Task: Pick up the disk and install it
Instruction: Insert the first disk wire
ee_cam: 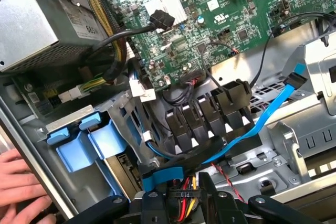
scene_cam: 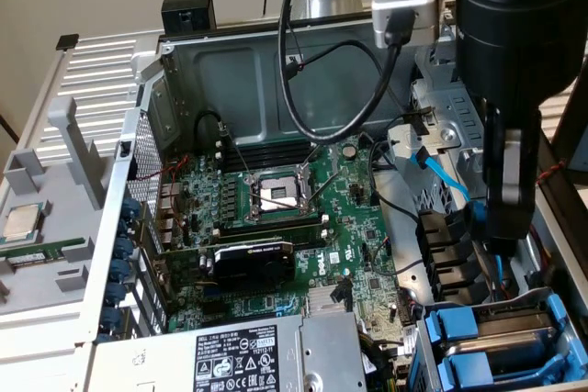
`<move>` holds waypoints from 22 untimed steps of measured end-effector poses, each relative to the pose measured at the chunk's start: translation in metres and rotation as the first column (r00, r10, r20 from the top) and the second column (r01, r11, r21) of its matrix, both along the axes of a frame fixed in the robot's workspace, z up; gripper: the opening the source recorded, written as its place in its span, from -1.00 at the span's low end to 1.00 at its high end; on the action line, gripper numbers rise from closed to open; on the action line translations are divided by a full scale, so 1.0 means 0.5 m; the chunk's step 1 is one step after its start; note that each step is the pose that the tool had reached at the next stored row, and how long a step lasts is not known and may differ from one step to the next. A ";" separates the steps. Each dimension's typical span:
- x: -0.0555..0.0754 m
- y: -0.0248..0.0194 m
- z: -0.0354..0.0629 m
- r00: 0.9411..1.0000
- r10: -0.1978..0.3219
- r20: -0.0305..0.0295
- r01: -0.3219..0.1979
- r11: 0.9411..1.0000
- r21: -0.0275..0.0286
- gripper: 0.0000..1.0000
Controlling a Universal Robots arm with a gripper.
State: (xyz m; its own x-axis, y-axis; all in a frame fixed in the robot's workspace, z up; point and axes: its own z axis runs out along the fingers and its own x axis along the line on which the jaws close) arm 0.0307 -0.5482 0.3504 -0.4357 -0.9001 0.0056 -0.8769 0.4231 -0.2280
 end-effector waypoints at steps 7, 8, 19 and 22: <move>-0.015 0.0005 0.000 1.000 -0.007 0.017 0.007 1.000 -0.015 -0.30; -0.016 0.0005 0.000 1.000 -0.008 0.020 0.009 1.000 -0.016 -0.30; -0.013 0.0013 -0.004 0.999 -0.042 0.031 0.043 0.998 -0.035 -0.30; -0.010 0.0041 -0.007 0.998 -0.046 0.031 0.047 0.998 -0.036 -0.30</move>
State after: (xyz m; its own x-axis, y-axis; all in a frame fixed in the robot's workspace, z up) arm 0.0256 -0.5462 0.3471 -0.4778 -0.8781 0.0243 -0.8488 0.4544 -0.2702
